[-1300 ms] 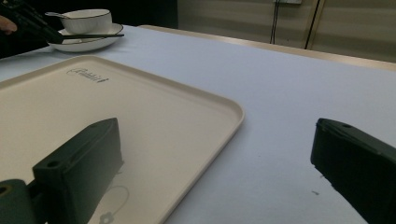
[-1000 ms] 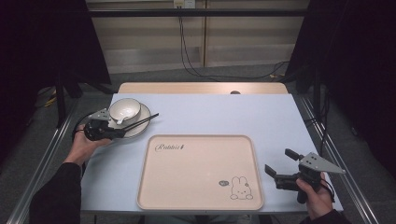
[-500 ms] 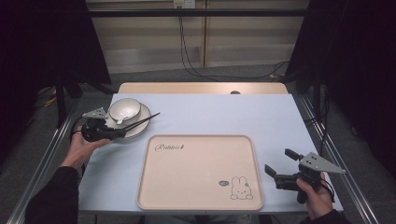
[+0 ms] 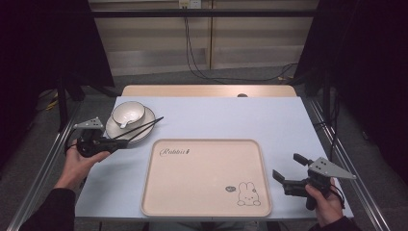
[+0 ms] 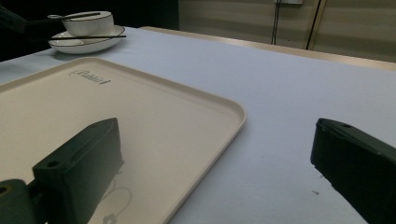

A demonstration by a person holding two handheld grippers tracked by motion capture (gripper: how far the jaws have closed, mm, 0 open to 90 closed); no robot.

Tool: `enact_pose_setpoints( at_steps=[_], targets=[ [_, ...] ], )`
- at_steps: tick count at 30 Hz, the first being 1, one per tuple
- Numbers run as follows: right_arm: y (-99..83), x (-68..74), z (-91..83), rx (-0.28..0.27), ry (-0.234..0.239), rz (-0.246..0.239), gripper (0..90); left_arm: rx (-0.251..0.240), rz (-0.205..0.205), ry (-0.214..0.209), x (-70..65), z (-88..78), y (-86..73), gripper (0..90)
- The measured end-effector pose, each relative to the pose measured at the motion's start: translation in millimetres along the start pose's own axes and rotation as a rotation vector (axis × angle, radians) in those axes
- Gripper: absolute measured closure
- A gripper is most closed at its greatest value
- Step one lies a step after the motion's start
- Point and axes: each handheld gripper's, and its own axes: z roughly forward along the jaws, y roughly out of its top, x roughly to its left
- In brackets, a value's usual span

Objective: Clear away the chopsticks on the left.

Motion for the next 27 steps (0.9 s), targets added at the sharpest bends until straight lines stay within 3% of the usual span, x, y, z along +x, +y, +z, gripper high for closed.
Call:
enact_pose_setpoints(
  at_steps=[11, 14, 21, 23, 27],
  targets=[
    [0.0, 0.2, 0.0, 0.001, -0.002, 0.0, 1.5, -0.044, -0.086, 0.039, -32.6, -14.0, -16.3, 85.8],
    [0.0, 0.5, 0.1, 0.002, 0.001, 0.001, 1.6, -0.038, -0.09, 0.047, -39.6, -15.7, -19.3, 85.8],
    [0.0, 0.6, 0.1, 0.005, 0.001, -0.001, 1.5, -0.061, -0.183, 0.107, -77.7, -15.2, -28.2, 85.8],
    [0.1, 0.7, 0.0, 0.005, 0.001, -0.001, 1.6, -0.066, -0.199, 0.111, -80.6, -13.7, -29.4, 85.8],
    [0.0, 1.0, 0.1, 0.003, -0.001, 0.0, 1.6, -0.061, -0.274, 0.148, -97.8, -2.3, -35.9, 85.9]
  ],
)
